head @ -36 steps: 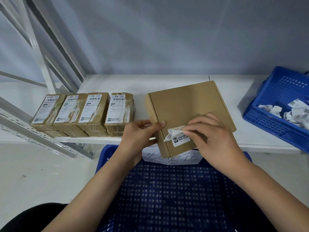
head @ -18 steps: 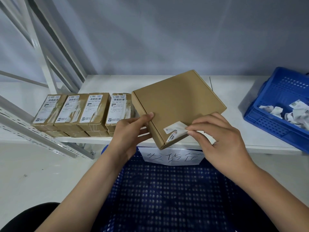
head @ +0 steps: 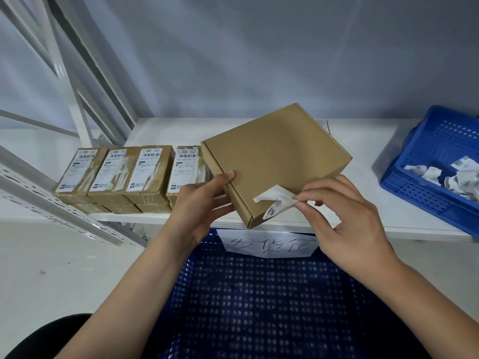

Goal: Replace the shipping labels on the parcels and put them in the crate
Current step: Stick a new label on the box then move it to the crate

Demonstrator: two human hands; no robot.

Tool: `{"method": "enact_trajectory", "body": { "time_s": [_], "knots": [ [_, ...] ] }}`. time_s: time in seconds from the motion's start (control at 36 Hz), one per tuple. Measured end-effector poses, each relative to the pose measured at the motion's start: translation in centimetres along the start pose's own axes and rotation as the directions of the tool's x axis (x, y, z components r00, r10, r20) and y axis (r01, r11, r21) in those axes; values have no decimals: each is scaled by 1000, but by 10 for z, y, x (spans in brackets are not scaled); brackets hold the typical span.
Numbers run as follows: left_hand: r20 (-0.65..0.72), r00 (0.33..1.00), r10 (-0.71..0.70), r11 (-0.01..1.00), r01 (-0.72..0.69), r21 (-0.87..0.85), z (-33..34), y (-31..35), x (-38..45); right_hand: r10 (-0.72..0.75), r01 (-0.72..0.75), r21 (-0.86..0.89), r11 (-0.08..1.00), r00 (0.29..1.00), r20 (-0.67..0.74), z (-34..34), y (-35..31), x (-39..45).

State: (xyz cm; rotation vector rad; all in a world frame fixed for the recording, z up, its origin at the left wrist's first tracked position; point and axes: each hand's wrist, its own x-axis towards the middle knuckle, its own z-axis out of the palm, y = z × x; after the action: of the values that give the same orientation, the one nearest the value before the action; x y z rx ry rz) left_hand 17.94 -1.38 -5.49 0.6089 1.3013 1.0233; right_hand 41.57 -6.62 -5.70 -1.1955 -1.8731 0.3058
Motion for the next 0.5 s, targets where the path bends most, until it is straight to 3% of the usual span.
{"method": "enact_trajectory", "body": {
  "time_s": [0.42, 0.5],
  "knots": [
    [-33, 997, 64, 998, -64, -3, -2, 8, -1, -7, 7, -5, 1000, 999, -35, -5, 0, -2],
    [-110, 991, 75, 997, -78, -24, -13, 13, 1, 41, -39, 29, 999, 996, -78, -14, 2, 2]
  ]
}}
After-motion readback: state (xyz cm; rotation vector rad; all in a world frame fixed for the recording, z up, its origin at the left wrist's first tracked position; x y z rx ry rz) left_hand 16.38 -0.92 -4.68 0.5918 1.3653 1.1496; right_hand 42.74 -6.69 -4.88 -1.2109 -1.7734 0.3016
